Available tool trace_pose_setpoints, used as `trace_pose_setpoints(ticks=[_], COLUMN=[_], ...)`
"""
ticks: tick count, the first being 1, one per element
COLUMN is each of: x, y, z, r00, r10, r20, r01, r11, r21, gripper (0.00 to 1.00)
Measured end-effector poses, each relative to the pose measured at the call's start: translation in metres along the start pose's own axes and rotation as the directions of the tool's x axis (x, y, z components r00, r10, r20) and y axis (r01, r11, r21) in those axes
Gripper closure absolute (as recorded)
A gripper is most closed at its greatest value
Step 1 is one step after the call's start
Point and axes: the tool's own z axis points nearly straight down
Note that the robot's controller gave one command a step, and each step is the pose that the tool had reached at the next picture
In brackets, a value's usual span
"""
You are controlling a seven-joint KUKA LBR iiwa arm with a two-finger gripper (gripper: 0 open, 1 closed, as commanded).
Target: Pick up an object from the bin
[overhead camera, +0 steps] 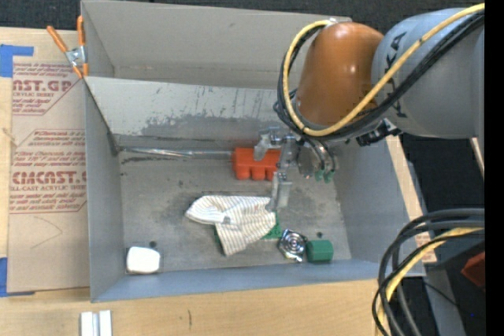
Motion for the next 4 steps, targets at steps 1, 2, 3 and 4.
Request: trace_pose_setpoints(ticks=[1,2,3,4], x=[-0.001,0.002,0.019,0.021], y=[0.000,0.004,0.023,0.037], z=[-0.005,0.006,0.028,0.035], r00=[1.000,0.998,0.994,0.995], r10=[0.000,-0.054,-0.110,-0.101], r20=[0.007,0.011,0.007,0.006], r01=[0.000,0.054,0.110,0.101], r11=[1.000,0.999,0.994,0.995], r21=[0.000,0.001,0.001,0.000], gripper=[0.00,0.00,0.00,0.00])
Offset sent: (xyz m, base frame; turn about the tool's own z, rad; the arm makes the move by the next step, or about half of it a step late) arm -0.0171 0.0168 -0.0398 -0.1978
